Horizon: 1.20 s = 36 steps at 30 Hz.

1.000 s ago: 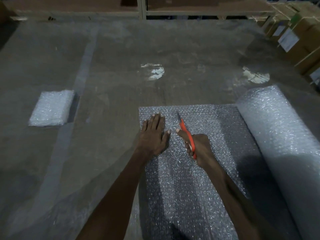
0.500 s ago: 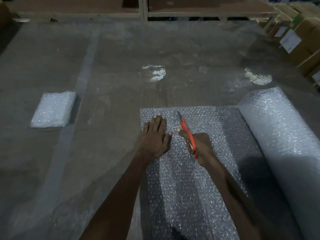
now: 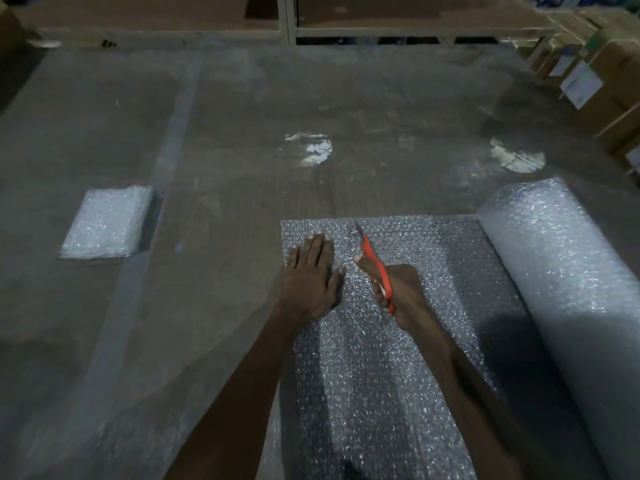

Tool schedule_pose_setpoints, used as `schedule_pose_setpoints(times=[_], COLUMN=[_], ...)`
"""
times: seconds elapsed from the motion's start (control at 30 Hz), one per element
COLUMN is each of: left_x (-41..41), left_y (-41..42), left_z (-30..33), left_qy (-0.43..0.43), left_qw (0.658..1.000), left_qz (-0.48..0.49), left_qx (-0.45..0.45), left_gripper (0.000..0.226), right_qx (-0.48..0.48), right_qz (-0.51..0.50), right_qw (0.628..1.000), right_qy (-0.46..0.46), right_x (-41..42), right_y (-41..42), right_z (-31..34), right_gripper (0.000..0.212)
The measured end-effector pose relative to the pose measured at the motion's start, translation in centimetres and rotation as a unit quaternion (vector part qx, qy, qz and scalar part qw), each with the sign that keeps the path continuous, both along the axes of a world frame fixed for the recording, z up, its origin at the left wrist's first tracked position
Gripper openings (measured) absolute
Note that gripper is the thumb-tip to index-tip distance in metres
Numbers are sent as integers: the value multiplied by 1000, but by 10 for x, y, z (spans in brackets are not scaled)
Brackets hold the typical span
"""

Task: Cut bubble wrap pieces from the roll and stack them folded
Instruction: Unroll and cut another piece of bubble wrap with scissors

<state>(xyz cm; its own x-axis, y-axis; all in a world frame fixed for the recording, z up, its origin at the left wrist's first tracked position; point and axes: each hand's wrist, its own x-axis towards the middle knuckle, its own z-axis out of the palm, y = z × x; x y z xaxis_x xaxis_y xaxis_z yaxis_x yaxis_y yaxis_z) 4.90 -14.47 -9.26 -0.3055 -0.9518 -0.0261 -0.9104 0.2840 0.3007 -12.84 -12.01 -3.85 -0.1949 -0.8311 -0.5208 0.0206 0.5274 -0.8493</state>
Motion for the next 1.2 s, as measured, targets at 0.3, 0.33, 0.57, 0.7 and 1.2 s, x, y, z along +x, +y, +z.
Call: schedule_pose_setpoints(times=[0.3, 0.33, 0.57, 0.7, 1.2], left_x=[0, 0, 0, 0, 4], left_y=[0, 0, -1, -1, -1], left_z=[2, 2, 0, 1, 6], left_qy=[-8, -8, -8, -10, -13], left_qw=[1000, 1000, 1000, 1000, 999], left_qz=[0, 0, 1, 0, -18], left_qx=[5, 5, 9, 14, 23], left_gripper=[70, 71, 72, 70, 66], right_qx=[9, 10, 6, 13, -53], right_qz=[2, 4, 3, 5, 25], right_qw=[1000, 1000, 1000, 1000, 997], right_qy=[-1, 0, -17, -11, 54], right_x=[1, 1, -1, 0, 5], right_y=[-9, -10, -11, -20, 15], right_z=[3, 2, 1, 1, 9], right_gripper=[43, 42, 41, 45, 32])
